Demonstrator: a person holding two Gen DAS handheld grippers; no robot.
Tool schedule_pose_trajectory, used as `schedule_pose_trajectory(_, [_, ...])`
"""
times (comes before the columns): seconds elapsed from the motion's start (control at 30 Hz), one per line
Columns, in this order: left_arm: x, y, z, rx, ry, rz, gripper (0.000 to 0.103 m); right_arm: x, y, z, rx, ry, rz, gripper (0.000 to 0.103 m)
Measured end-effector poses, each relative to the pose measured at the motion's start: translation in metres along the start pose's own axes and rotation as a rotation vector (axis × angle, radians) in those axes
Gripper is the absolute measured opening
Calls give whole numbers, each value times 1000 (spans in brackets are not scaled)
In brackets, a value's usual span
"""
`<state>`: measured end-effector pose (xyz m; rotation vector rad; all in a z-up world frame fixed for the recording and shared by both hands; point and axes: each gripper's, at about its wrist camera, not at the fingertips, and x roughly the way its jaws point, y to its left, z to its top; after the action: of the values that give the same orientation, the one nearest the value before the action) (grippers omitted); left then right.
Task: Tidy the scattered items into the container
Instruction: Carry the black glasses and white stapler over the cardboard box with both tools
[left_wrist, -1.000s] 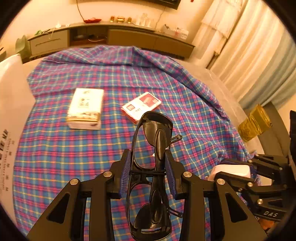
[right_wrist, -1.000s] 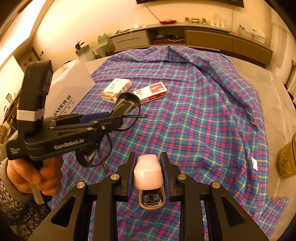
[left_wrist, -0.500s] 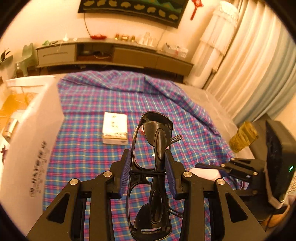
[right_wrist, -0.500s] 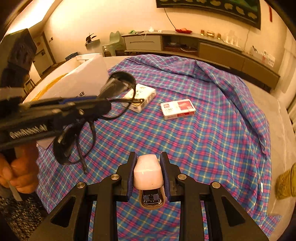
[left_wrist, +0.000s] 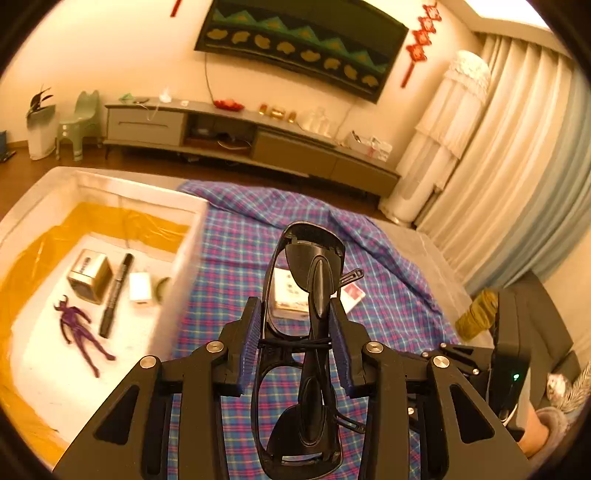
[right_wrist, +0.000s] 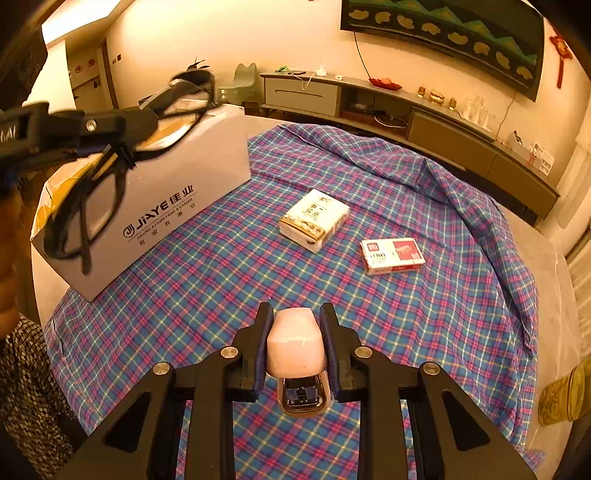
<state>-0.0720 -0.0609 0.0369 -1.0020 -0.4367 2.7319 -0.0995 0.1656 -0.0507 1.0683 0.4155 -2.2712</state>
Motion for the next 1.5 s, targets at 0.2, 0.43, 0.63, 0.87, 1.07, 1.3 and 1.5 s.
schedule_pose_trajectory(0.2, [-19, 22, 5, -28, -34, 12, 37, 3, 16, 9, -24, -11, -7, 27])
schedule_pose_trajectory(0.43, [-31, 38, 6, -50, -55, 28, 37, 7, 33, 16, -42, -14, -4, 27])
schedule_pose_trajectory(0.63, [-39, 53, 7, -73, -73, 49, 37, 10, 43, 20, -51, -16, -1, 27])
schedule_pose_trajectory(0.87, [-48, 69, 8, -98, -93, 69, 37, 12, 48, 22, -57, -16, 0, 27])
schedule_pose_trajectory(1.07, [-49, 75, 8, -106, -97, 80, 37, 13, 51, 23, -57, -18, -3, 27])
schedule_pose_trajectory(1.3, [-51, 84, 9, -120, -101, 94, 37, 11, 55, 27, -60, -24, -5, 27])
schedule_pose_trajectory(1.5, [-55, 96, 10, -141, -108, 109, 37, 7, 63, 31, -69, -31, -5, 27])
